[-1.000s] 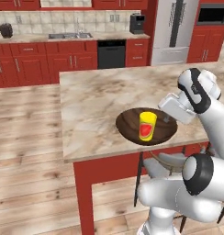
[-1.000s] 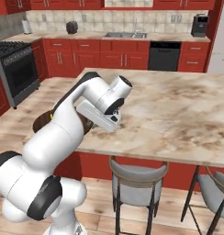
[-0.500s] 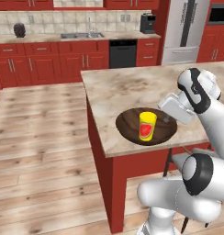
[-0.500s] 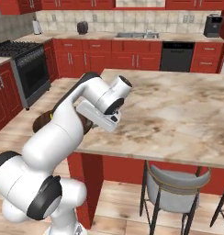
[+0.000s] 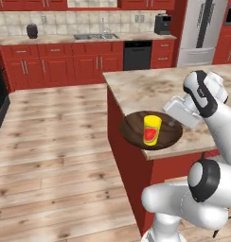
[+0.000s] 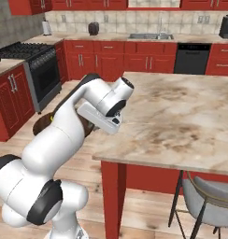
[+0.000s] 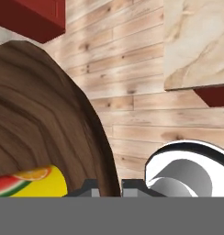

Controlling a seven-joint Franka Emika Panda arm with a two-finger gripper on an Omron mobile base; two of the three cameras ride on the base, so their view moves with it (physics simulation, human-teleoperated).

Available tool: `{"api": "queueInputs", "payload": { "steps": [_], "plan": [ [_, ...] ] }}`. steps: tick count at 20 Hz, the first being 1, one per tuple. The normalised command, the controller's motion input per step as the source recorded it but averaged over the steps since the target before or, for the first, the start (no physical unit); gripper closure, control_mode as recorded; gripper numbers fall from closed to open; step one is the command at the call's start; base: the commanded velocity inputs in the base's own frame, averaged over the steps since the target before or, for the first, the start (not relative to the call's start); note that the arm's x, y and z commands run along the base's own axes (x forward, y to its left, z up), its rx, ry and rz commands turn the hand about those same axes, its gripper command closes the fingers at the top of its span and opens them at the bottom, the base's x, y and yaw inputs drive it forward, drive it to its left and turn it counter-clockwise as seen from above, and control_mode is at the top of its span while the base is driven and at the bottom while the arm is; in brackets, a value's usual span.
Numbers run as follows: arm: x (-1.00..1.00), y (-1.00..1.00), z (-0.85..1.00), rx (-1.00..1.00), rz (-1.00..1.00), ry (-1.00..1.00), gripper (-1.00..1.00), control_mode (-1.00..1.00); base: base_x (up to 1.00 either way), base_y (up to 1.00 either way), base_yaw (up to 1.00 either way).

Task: Place the cup inside the bowl on the dining table and move the bowl to any counter.

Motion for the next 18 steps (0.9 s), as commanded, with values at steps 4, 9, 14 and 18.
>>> {"api": "queueInputs", "payload": {
  "steps": [4, 9, 14, 18],
  "plan": [
    [0.0, 0.0, 0.0, 0.0, 0.0, 0.0, 1.0, 1.0, 0.6, 0.55, -0.03],
    [0.0, 0.0, 0.0, 0.0, 0.0, 0.0, 1.0, 1.0, 0.57, 0.63, -0.01],
    [0.0, 0.0, 0.0, 0.0, 0.0, 0.0, 1.0, 1.0, 0.51, 0.69, -0.01],
    [0.0, 0.0, 0.0, 0.0, 0.0, 0.0, 1.0, 1.0, 0.57, 0.67, 0.0]
  ]
}}
